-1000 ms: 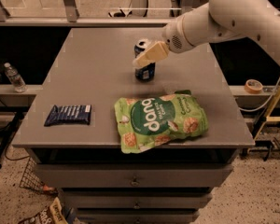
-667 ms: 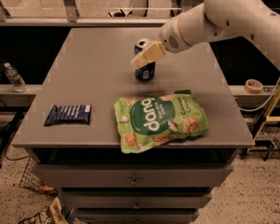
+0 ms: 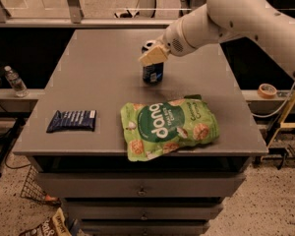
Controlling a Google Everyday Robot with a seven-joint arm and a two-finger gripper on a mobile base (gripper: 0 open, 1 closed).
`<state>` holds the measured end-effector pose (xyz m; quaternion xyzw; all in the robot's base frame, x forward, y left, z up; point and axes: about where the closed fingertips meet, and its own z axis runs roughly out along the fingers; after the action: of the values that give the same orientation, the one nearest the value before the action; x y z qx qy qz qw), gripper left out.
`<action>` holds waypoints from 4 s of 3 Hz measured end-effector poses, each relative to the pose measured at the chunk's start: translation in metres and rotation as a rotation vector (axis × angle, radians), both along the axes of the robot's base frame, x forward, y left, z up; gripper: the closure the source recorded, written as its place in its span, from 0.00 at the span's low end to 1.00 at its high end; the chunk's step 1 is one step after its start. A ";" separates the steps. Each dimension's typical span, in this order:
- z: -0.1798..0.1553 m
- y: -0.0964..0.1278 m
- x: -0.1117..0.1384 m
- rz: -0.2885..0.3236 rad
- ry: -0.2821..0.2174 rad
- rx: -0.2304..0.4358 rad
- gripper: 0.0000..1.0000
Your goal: Knock pepsi can over
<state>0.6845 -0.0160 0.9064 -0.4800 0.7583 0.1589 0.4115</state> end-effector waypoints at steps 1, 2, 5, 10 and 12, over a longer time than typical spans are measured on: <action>0.002 0.002 -0.001 0.006 -0.010 -0.019 0.64; 0.007 -0.007 0.000 0.024 -0.044 -0.105 0.87; -0.003 -0.047 0.000 0.251 -0.099 -0.651 1.00; -0.037 0.016 -0.043 0.904 -0.153 -0.847 1.00; -0.053 0.035 -0.045 1.006 -0.116 -0.844 1.00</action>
Offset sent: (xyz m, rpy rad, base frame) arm 0.0053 -0.0321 0.0225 -0.2933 -0.1214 0.0537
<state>0.6396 0.0193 0.8535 -0.9039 0.4150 -0.0053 0.1039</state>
